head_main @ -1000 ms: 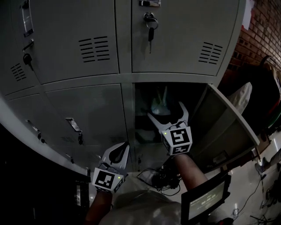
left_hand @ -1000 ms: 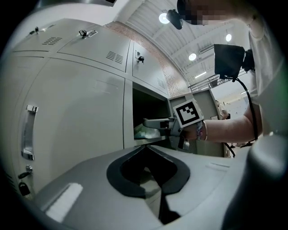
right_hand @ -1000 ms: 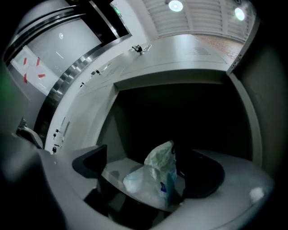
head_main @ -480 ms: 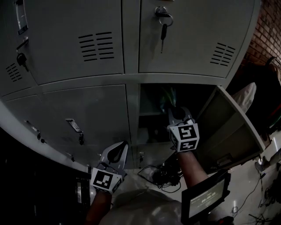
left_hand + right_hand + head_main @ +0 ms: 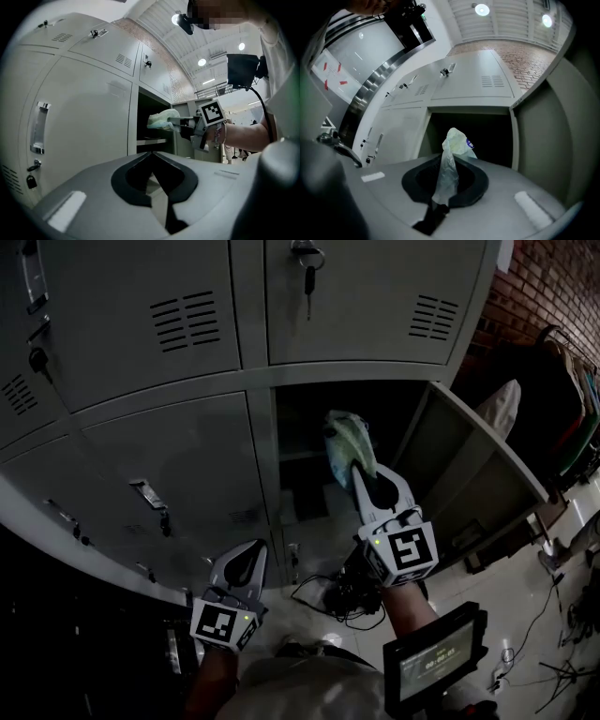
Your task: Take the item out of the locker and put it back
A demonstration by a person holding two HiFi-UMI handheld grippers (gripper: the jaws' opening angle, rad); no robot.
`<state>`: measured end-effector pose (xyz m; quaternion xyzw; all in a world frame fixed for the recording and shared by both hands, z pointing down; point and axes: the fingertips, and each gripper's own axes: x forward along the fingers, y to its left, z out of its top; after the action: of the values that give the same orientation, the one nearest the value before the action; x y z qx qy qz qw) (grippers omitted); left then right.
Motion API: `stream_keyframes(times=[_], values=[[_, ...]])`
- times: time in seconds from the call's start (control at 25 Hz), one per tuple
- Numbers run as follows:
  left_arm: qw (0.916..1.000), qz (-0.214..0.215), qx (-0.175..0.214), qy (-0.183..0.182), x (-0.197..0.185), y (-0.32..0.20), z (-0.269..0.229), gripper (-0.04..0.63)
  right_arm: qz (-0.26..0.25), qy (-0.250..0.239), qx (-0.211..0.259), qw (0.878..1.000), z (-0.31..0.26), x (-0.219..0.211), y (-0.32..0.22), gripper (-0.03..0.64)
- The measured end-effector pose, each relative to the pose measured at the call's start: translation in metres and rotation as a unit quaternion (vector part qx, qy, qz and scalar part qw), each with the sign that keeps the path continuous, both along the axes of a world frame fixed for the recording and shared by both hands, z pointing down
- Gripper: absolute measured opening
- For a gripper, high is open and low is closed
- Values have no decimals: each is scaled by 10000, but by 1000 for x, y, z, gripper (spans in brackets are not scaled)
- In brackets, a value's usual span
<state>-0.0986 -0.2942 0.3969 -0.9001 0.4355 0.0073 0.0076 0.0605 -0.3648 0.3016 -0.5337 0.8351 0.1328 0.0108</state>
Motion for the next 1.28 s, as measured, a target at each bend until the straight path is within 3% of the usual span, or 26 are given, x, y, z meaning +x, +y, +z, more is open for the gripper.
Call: stream_keyframes(times=[0.24, 0.48, 0.72, 0.96, 1.28], values=[[9996, -202, 198, 58, 20, 72, -3, 5, -267, -18, 172, 9995, 2, 11, 104, 3], [9983, -573, 122, 48, 46, 158, 5, 5, -631, 68, -151, 9979, 33, 27, 203, 3], [9982, -560, 231, 38, 68, 214, -7, 5, -891, 79, -311, 9955, 45, 44, 282, 3], [9984, -477, 294, 68, 70, 240, -15, 5, -810, 130, -310, 9961, 50, 53, 324, 3], [9979, -493, 428, 57, 54, 244, -24, 5, -783, 27, -281, 9965, 45, 41, 325, 5]])
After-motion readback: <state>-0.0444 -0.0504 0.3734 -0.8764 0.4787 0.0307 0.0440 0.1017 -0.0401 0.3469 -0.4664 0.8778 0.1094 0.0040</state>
